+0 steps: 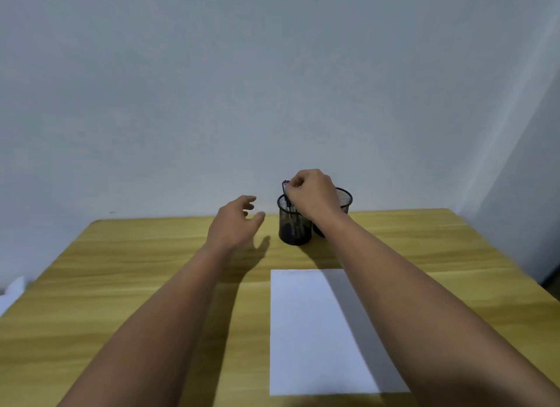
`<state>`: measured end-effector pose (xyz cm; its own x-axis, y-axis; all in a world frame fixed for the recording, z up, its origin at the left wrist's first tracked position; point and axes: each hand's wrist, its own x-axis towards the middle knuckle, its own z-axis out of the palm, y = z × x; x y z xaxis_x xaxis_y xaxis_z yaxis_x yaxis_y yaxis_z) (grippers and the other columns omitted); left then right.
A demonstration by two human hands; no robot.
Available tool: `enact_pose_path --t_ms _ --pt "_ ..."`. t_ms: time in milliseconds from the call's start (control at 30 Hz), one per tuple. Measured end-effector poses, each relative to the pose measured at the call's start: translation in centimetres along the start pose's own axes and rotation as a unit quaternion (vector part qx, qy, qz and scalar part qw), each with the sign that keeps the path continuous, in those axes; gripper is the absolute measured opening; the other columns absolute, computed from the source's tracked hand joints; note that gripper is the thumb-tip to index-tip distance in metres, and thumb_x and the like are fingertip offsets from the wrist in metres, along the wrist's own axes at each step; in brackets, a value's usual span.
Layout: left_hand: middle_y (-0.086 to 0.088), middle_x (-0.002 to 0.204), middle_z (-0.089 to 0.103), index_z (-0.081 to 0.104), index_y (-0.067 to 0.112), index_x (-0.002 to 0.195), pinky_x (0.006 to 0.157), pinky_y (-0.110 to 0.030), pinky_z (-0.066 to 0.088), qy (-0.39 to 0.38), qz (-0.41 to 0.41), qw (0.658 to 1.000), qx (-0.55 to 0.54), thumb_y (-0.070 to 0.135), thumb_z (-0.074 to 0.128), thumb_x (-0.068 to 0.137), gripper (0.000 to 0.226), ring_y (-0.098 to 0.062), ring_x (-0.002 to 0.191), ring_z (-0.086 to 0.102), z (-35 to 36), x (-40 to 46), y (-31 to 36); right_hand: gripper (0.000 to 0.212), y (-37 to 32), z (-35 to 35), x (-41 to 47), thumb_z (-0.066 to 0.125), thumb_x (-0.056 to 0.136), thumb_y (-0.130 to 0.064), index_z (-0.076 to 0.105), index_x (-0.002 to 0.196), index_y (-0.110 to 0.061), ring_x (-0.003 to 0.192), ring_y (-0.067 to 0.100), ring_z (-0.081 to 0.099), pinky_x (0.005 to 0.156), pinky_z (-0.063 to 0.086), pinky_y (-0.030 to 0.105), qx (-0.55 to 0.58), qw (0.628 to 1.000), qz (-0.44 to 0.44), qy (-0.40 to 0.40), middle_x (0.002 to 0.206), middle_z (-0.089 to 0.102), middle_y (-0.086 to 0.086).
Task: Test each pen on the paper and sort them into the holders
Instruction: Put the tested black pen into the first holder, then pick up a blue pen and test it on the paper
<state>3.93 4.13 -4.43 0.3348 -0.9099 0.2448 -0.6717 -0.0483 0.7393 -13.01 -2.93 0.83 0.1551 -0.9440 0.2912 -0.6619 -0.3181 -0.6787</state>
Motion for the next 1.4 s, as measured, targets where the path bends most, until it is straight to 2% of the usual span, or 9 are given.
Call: enact_pose_path --t_ms 167,267,367,600,700,867,1067,1200,1400 --pt "0.009 0.123 0.069 0.067 0.029 0.124 0.092 -0.037 0.053 -0.003 -0.01 0.99 0.14 0.027 0.063 0.093 0.031 -0.013 0.108 0.063 -4.9 -2.1 -4.0 0.018 -2.4 4.5 -3.8 0.075 0.084 -0.023 0.071 0.067 -0.018 0.091 0.027 0.078 0.084 0.064 0.04 -0.027 0.984 0.006 -0.176 0.086 0.082 0.004" --pt "0.009 0.125 0.066 0.069 0.031 0.12 0.087 -0.034 0.052 -0.024 -0.009 0.978 0.206 0.029 0.062 0.094 0.027 -0.015 0.111 0.062 -5.8 -3.5 -6.3 0.031 -3.1 7.7 -6.3 0.081 0.084 -0.039 0.072 0.075 -0.011 0.085 0.03 0.075 0.072 0.061 0.036 -0.052 0.968 0.016 -0.246 0.082 0.077 0.005" --pt "0.009 0.12 0.065 0.07 0.032 0.116 0.084 -0.034 0.052 -0.033 0.006 0.97 0.242 0.038 0.06 0.095 0.024 -0.016 0.108 0.061 -5.9 -4.5 -8.1 0.042 -3.7 10.1 -8.7 0.078 0.078 -0.055 0.06 0.077 -0.017 0.079 0.031 0.063 0.056 0.04 0.03 -0.085 0.963 0.028 -0.255 0.083 0.065 0.004" --pt "0.009 0.12 0.062 0.071 0.031 0.113 0.075 -0.031 0.047 -0.037 0.036 0.965 0.257 0.032 0.06 0.095 0.022 -0.015 0.106 0.059 -5.5 -5.2 -9.5 0.019 -4.9 10.7 -9.7 0.071 0.087 -0.024 0.058 0.097 -0.015 0.092 0.031 0.058 0.074 0.044 0.033 -0.143 0.958 0.033 -0.248 0.108 0.068 0.008" --pt "0.01 0.132 0.059 0.063 0.031 0.131 0.083 -0.034 0.052 -0.031 0.061 0.963 0.26 0.034 0.062 0.094 0.037 -0.016 0.117 0.055 -5.4 -5.5 -9.5 0.026 -4.8 9.1 -8.9 0.074 0.088 -0.034 0.058 0.097 -0.014 0.091 0.032 0.06 0.072 0.046 0.035 -0.139 0.962 0.025 -0.232 0.104 0.068 0.007" --pt "0.009 0.134 0.063 0.059 0.029 0.136 0.082 -0.037 0.051 -0.019 0.139 0.949 0.282 0.036 0.066 0.092 0.045 -0.022 0.113 0.059 -5.0 -5.5 -7.7 0.023 -2.9 5.1 -7.3 0.078 0.09 -0.021 0.069 0.071 -0.011 0.053 0.017 0.063 0.061 0.06 0.036 0.09 0.963 0.026 -0.252 0.061 0.07 0.002" --pt "0.019 0.117 0.062 0.048 0.031 0.128 0.072 -0.04 0.055 0.058 0.153 0.97 0.177 0.045 0.067 0.091 0.044 -0.011 0.099 0.063 -3.8 -5.6 -3.2 0.017 0.6 -1.8 -7.0 0.081 0.093 -0.012 0.079 0.099 0.004 0.071 0.022 0.061 0.056 0.05 0.027 0.221 0.947 0.066 -0.226 0.079 0.067 0.013" --pt "0.01 0.085 0.071 0.071 0.026 0.096 0.063 -0.04 0.052 0.02 0.22 0.962 0.162 0.048 0.046 0.095 0.034 -0.019 0.08 0.065 -2.1 -5.6 -0.1 0.005 2.5 -5.2 -7.4 0.084 0.09 -0.01 0.084 0.085 -0.009 0.063 0.015 0.062 0.055 0.054 0.021 0.331 0.91 0.11 -0.223 0.077 0.069 0.01" --pt "0.004 0.073 0.069 0.06 0.022 0.084 0.061 -0.044 0.051 -0.036 0.226 0.965 0.126 0.058 0.038 0.093 0.043 -0.019 0.068 0.062 0.5 -6.3 3.6 0.021 4.2 -5.9 -7.3 0.076 0.099 -0.029 0.071 0.09 -0.01 0.053 0.01 0.052 0.043 0.045 0.019 0.44 0.865 0.185 -0.152 0.07 0.065 0.003"
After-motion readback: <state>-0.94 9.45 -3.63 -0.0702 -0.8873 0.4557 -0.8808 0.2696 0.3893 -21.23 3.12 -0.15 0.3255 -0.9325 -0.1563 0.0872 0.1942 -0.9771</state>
